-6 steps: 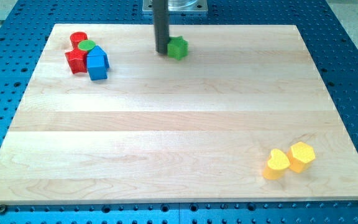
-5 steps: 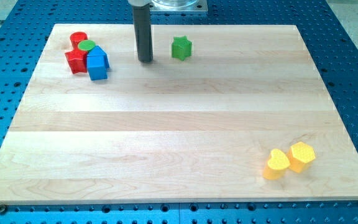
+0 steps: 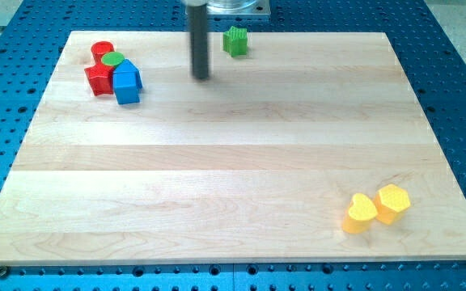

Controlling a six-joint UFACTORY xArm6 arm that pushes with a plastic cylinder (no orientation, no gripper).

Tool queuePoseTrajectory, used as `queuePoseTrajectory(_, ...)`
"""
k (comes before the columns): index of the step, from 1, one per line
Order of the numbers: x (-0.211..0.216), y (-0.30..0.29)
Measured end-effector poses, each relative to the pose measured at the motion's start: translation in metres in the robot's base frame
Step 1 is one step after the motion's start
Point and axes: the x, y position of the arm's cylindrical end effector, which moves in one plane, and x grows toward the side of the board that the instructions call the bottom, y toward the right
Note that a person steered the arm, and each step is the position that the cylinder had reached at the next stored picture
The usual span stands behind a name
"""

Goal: Move the green circle into the green star

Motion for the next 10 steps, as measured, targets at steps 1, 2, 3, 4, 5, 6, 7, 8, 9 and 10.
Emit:
queuePoseTrajectory(1, 0.102, -0.049)
queuePoseTrajectory(2, 0.125, -0.122)
queuePoseTrajectory(3, 0.095, -0.201)
queuePoseTrajectory(4, 0.032, -0.206)
queuePoseTrajectory(5, -0.004, -0.186)
queuePoseTrajectory(6, -0.015, -0.139)
queuePoseTrajectory(7, -0.029, -0.085)
queuePoseTrajectory(8, -0.035, -0.096)
queuePoseTrajectory(9, -0.052, -0.101)
queuePoseTrajectory(10, -0.055, -0.055)
